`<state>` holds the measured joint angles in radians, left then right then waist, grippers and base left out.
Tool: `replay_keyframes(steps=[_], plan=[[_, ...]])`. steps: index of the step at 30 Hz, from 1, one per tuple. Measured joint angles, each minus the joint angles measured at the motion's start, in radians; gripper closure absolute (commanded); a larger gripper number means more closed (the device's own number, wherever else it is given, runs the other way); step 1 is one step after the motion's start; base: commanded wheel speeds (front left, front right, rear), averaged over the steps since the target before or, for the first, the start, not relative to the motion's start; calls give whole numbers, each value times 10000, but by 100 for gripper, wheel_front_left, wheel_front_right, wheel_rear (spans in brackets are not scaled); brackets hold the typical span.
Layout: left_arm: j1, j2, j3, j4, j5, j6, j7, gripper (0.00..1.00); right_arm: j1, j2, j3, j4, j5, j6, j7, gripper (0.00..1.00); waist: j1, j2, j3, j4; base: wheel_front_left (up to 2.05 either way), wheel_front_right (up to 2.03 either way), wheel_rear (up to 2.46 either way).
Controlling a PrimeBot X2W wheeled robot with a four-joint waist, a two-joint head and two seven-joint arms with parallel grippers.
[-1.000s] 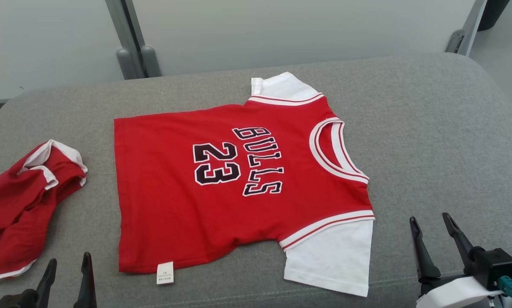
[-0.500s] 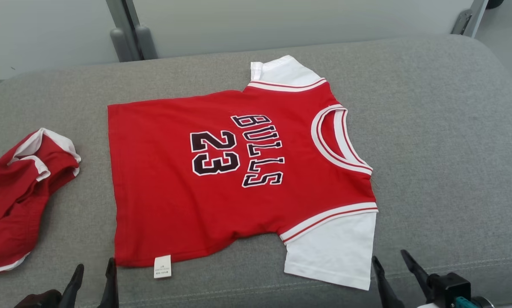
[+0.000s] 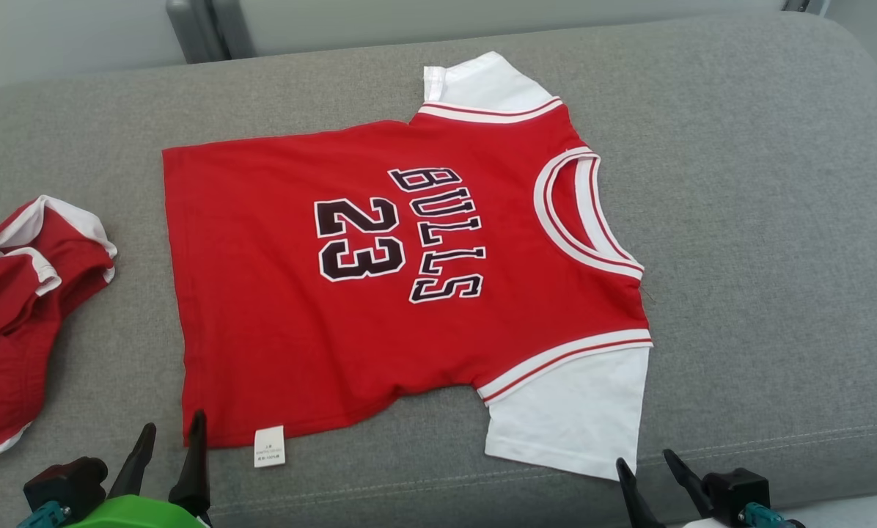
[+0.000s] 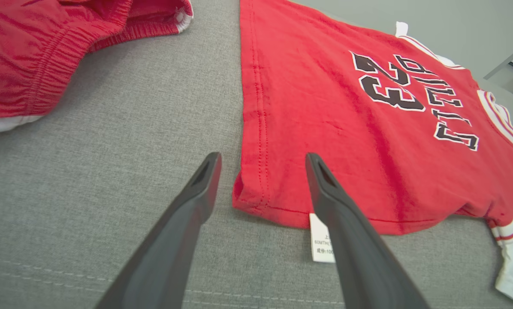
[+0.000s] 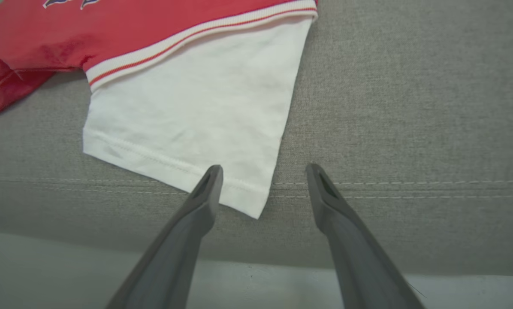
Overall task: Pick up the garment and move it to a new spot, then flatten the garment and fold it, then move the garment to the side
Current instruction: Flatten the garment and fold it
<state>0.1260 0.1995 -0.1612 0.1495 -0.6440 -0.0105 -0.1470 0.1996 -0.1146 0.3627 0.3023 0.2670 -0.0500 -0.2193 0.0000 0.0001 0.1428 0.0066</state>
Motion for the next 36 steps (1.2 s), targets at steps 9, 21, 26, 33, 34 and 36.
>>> replay_keyframes(steps=[9,21,26,33,34,36], plan=[[-459,-90,-82,366,-251,-255,318,0,-615,272,-4,1032,428,263,15,0,1,-1,314,-44,0,0,0],[-819,-77,-50,677,-303,-351,334,0,-984,525,328,2073,880,851,-4,2,1,0,512,-73,0,0,0],[-924,-75,-38,742,-305,-384,334,0,-1153,545,362,2328,951,970,-56,4,0,0,521,-83,0,0,0],[-1013,-77,-27,961,-307,-395,320,0,-1323,545,389,2610,1026,1030,-136,15,1,0,490,-100,0,0,0],[-1026,-79,-25,986,-307,-395,318,0,-1340,545,391,2650,1026,1053,-150,16,0,0,481,-102,0,0,0],[-1058,-84,-21,1026,-307,-395,316,0,-1371,545,395,2721,1026,1114,-169,19,1,0,462,-107,0,0,0]])
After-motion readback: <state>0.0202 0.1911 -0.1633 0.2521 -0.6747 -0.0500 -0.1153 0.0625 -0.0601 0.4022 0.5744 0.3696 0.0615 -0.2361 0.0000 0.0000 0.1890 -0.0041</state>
